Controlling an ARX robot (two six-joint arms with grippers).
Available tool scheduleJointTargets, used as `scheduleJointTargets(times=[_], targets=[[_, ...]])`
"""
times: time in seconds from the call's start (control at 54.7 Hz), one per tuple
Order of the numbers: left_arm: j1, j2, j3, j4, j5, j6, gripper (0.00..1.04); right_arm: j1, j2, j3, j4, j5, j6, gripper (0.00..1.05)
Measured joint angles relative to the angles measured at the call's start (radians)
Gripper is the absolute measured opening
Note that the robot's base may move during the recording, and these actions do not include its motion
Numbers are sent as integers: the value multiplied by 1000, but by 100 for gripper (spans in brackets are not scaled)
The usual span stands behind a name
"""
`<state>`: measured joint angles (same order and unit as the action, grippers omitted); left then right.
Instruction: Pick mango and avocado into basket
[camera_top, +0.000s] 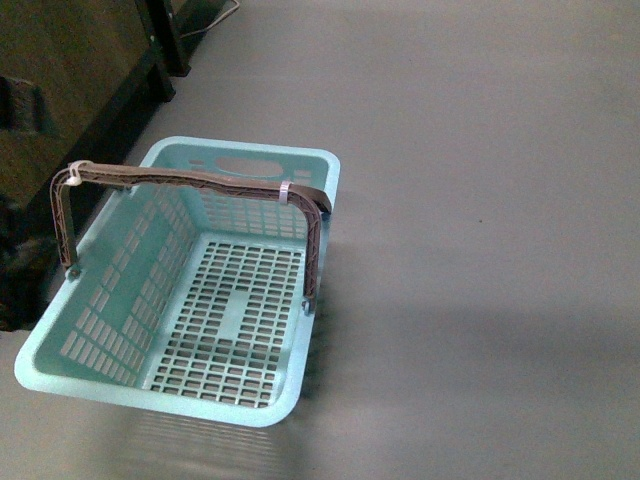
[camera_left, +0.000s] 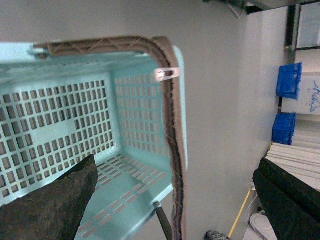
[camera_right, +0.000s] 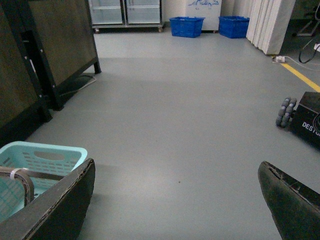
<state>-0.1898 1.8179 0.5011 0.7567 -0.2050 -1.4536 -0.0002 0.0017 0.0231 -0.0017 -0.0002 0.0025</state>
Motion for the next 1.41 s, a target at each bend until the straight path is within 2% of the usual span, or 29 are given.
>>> scheduleJointTargets(times=[0.128, 0.311, 0.476, 0.695, 0.896, 1.116, 1.244, 1.408], targets=[[-19, 262, 163, 71, 29, -64, 96, 0, 0, 0, 0, 0, 0, 96], [-51, 463, 353, 153, 42, -80, 96, 0, 0, 0, 0, 0, 0, 96], [-89, 521, 448, 201, 56, -82, 96, 0, 0, 0, 0, 0, 0, 96], [-92, 557, 502, 198, 56, -67, 95, 0, 0, 0, 0, 0, 0, 96], [-98, 547, 494, 199, 40, -58, 54, 0, 0, 0, 0, 0, 0, 96], [-116, 410, 361, 207, 6, -4, 8, 0, 0, 0, 0, 0, 0, 96], [-154, 201, 231, 223, -10, 104, 7, 0, 0, 0, 0, 0, 0, 96], [-195, -33, 103, 176, -19, 146, 6, 0, 0, 0, 0, 0, 0, 96]])
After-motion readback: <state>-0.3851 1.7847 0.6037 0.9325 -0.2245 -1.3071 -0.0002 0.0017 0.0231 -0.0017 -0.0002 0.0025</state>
